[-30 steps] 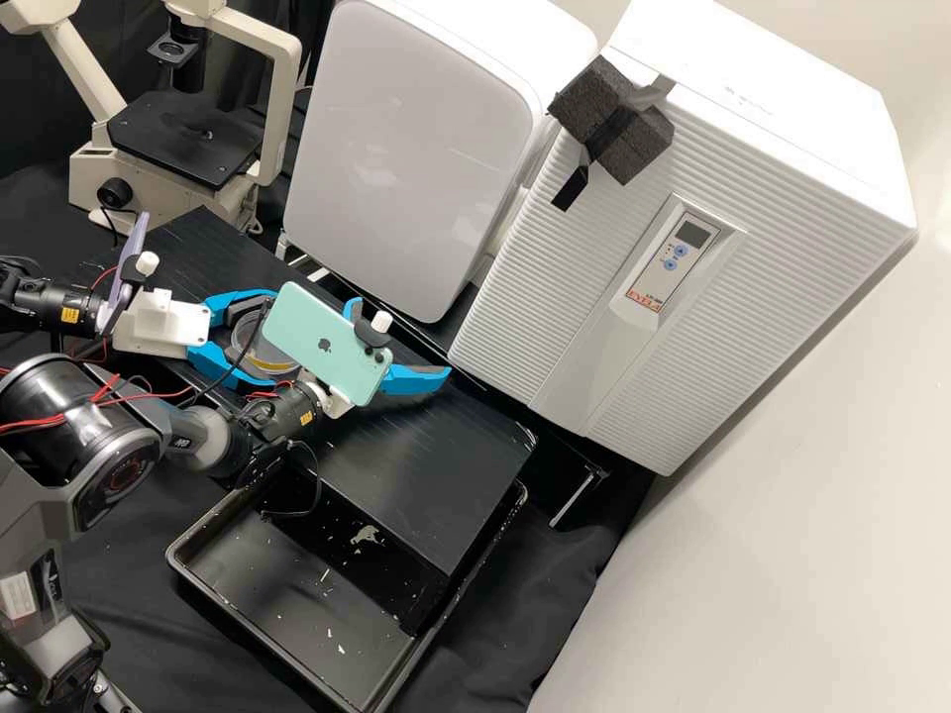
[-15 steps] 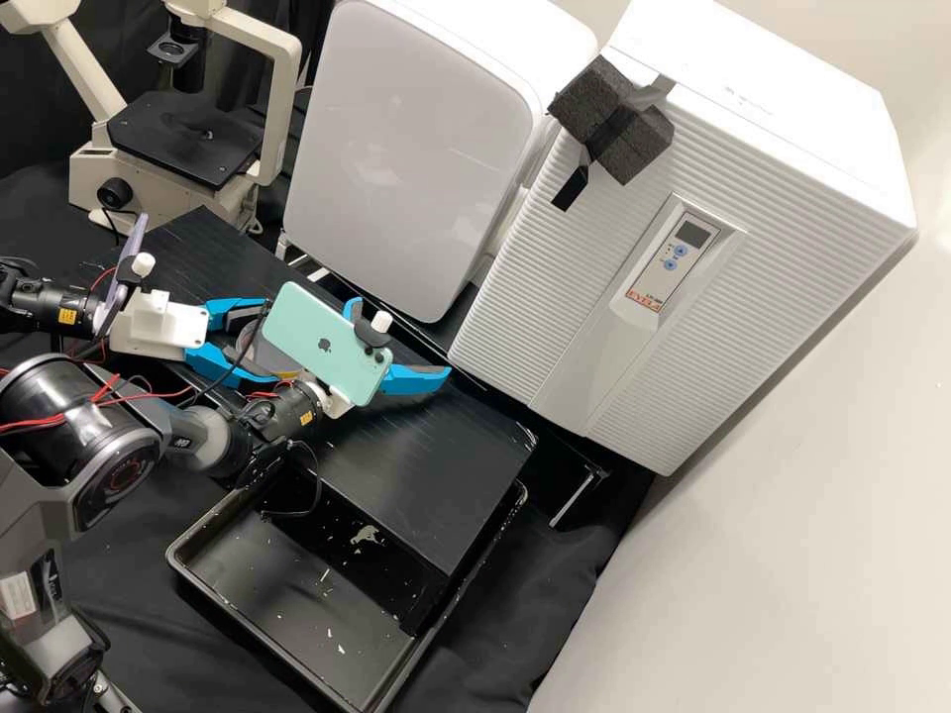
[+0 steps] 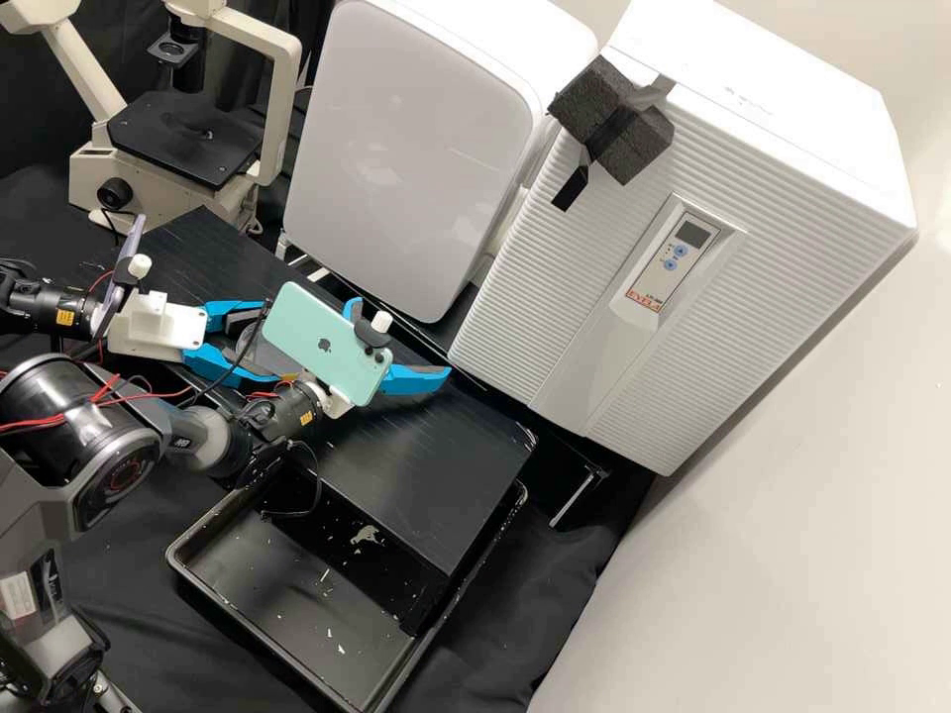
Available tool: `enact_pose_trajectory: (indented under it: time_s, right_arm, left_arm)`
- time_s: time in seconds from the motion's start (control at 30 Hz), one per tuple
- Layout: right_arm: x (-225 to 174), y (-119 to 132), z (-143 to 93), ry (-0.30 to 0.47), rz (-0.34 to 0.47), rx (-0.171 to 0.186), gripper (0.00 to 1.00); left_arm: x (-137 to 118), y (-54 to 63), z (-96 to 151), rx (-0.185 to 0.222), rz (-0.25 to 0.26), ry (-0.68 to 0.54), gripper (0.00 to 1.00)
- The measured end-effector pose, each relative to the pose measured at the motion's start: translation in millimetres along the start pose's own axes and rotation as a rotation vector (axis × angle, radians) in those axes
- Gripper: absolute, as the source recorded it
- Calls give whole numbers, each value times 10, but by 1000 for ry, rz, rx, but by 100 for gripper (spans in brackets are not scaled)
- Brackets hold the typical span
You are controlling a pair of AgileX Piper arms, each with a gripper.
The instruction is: Place the petri dish on the microscope
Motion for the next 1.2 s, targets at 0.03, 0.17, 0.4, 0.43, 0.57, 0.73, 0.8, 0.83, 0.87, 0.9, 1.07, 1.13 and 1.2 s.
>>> enact_pose_trajectory:
  time_s: [0.03, 0.17, 0.4, 0.43, 0.57, 0.73, 0.8, 0.83, 0.87, 0.9, 1.07, 1.13, 1.2]
  right_arm:
    - [0, 0, 0, 0, 0, 0, 100]
    - [0, 0, 0, 0, 0, 0, 100]
    - [0, 0, 0, 0, 0, 0, 100]
    - [0, 0, 0, 0, 0, 0, 100]
    - [0, 0, 0, 0, 0, 0, 100]
    - [0, 0, 0, 0, 0, 0, 100]
    - [0, 0, 0, 0, 0, 0, 100]
    - [0, 0, 0, 0, 0, 0, 100]
    - [0, 0, 0, 0, 0, 0, 100]
    - [0, 0, 0, 0, 0, 0, 100]
    - [0, 0, 0, 0, 0, 0, 100]
    - [0, 0, 0, 0, 0, 0, 100]
    - [0, 0, 0, 0, 0, 0, 100]
  left_arm:
    - [-2, 0, 0, 0, 1, -1, 0]
    - [-33, 6, -4, -1, -1, 2, 0]
    - [-260, 104, -98, 4, -14, 41, 0]
    - [-294, 120, -107, 5, -18, 46, 0]
    - [-458, 215, -192, 2, -23, 91, 0]
    - [-657, 343, -333, -1, -25, 159, 0]
    - [-768, 436, -437, -9, -9, 205, 0]
    - [-812, 474, -476, -19, 3, 222, 0]
    - [-870, 519, -525, -30, 18, 243, 0]
    - [-926, 572, -573, -40, 37, 263, 0]
    - [-1195, 801, -811, -79, 136, 364, 0]
    - [-1305, 872, -937, -97, 171, 416, 0]
    - [-1374, 902, -1041, -105, 188, 457, 0]
